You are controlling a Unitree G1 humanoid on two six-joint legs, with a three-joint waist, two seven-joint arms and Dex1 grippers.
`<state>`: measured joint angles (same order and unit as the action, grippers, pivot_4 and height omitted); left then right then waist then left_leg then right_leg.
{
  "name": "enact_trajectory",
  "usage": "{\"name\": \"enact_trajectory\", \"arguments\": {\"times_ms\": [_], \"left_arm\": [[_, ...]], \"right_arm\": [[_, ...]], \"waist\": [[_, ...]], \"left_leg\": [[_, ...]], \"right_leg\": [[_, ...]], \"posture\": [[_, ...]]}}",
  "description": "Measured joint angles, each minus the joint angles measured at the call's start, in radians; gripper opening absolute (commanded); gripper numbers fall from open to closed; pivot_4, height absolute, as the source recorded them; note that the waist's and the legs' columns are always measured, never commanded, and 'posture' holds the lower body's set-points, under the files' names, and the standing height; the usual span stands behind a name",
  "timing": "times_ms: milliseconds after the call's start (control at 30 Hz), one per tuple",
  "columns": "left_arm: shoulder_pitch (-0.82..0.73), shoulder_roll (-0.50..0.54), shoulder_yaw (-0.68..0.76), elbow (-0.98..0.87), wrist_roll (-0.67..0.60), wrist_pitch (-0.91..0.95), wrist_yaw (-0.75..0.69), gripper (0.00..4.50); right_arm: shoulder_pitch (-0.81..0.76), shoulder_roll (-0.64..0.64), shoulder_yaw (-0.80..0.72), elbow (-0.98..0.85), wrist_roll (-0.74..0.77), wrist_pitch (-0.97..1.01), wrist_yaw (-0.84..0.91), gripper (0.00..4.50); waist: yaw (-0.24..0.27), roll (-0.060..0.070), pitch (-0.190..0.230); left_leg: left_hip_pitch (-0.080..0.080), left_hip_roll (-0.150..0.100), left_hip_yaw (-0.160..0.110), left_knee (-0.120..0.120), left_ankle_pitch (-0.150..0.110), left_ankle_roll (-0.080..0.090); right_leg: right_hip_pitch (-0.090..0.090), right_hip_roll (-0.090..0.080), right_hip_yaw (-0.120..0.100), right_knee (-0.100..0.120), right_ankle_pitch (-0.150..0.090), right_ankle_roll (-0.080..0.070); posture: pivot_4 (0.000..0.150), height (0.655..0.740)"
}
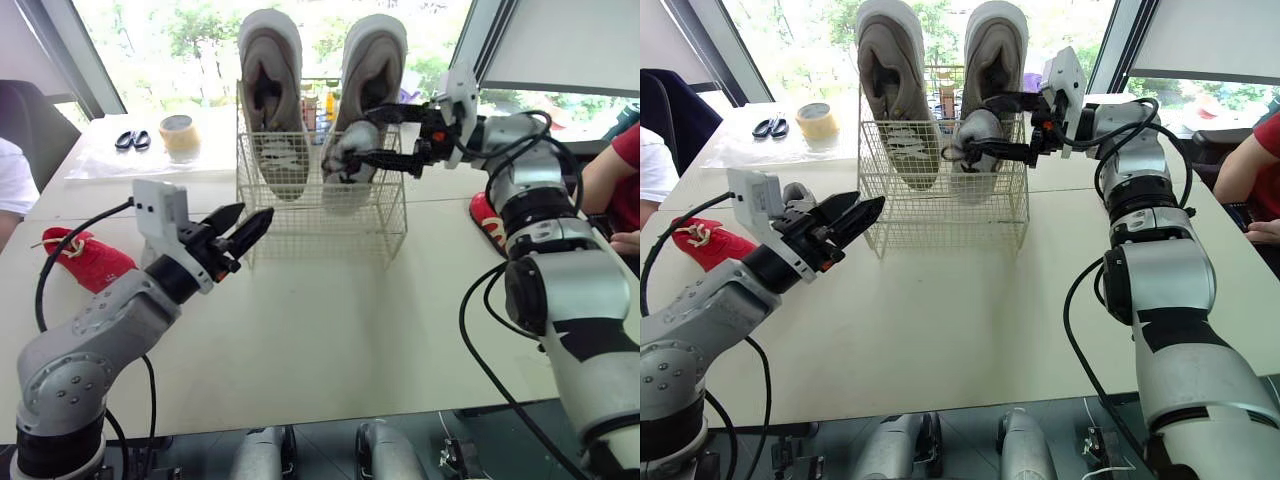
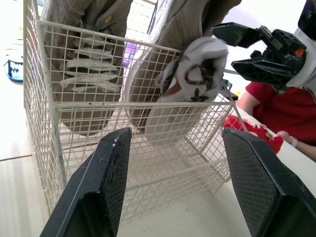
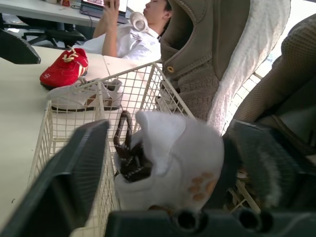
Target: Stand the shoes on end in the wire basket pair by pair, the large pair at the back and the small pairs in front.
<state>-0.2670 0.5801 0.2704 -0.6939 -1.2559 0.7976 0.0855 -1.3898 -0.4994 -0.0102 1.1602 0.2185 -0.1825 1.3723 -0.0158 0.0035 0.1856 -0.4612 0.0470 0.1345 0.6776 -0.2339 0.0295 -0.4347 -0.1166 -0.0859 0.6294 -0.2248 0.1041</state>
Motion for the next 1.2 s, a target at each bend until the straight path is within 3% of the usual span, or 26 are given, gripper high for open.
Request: {"name": "enact_trajectory", "arguments": {"times_ms": [200, 400, 500, 633, 767, 900, 1067, 1200], "left_arm": [[0.011, 0.015, 0.001, 0.015, -0.001, -0.001, -0.014, 2.97], [0.012, 0.076, 0.026, 0.05, -0.05, 0.001, -0.068, 2.97], [-0.012, 0.11, 0.075, 0.11, -0.103, 0.001, -0.085, 4.32], [-0.128, 0.225, 0.156, 0.27, -0.11, 0.003, -0.04, 4.45], [-0.298, 0.409, 0.177, 0.592, 0.058, 0.04, 0.014, 4.45], [-0.467, 0.486, 0.044, 0.888, 0.208, 0.178, -0.076, 4.45], [-0.775, 0.465, -0.244, 1.287, 0.484, 0.247, -0.333, 4.45], [-1.005, 0.397, -0.358, 1.618, 0.705, 0.195, -0.504, 4.45]], "right_arm": [[0.019, -0.035, -0.03, -0.055, 0.002, 0.023, 0.001, 4.45], [0.132, -0.073, -0.068, -0.407, 0.084, 0.223, 0.003, 4.45], [0.161, -0.105, -0.094, -0.594, 0.148, 0.364, -0.032, 4.5], [0.177, -0.153, -0.122, -0.807, 0.251, 0.561, -0.059, 4.5], [0.257, -0.237, -0.114, -1.102, 0.44, 0.857, -0.027, 4.5], [0.441, -0.282, 0.021, -1.381, 0.474, 0.934, 0.011, 4.5], [0.517, -0.29, 0.091, -1.502, 0.473, 0.935, 0.007, 4.5], [0.548, -0.279, 0.116, -1.536, 0.474, 0.935, -0.02, 4.5]], "waist": [[0.003, 0.0, 0.0], [0.0, 0.0, 0.0], [0.001, 0.0, 0.0], [0.005, 0.0, 0.0], [0.004, 0.0, 0.0], [0.009, -0.002, -0.001], [0.022, -0.009, 0.0], [0.026, -0.012, 0.0]], "left_leg": [[0.0, 0.0, 0.0, 0.0, 0.0, 0.0], [0.0, 0.001, 0.0, 0.0, 0.0, 0.0], [0.0, 0.001, 0.0, 0.0, 0.0, 0.0], [0.0, 0.001, 0.0, -0.001, 0.0, 0.0], [0.0, 0.0, 0.0, -0.003, 0.0, 0.0], [0.0, -0.002, 0.001, -0.005, 0.0, -0.001], [-0.002, -0.002, 0.004, -0.005, 0.002, -0.004], [-0.003, -0.002, 0.005, -0.005, 0.002, -0.003]], "right_leg": [[0.0, 0.0, 0.0, 0.0, 0.0, 0.0], [-0.001, 0.0, 0.0, 0.001, 0.0, 0.0], [-0.002, 0.0, 0.0, 0.001, 0.0, 0.0], [-0.002, 0.0, 0.0, 0.001, 0.0, 0.0], [-0.002, 0.0, 0.0, 0.0, 0.0, 0.0], [-0.004, 0.0, 0.0, 0.0, 0.0, 0.0], [-0.007, 0.001, -0.001, 0.001, 0.0, -0.001], [-0.008, 0.001, -0.001, 0.0, 0.0, -0.001]], "posture": [[0.15, 0.7351], [0.15, 0.7351], [0.15, 0.7351], [0.15, 0.7351], [0.15, 0.7351], [0.15, 0.7351], [0.15, 0.7351], [0.15, 0.7351]]}}
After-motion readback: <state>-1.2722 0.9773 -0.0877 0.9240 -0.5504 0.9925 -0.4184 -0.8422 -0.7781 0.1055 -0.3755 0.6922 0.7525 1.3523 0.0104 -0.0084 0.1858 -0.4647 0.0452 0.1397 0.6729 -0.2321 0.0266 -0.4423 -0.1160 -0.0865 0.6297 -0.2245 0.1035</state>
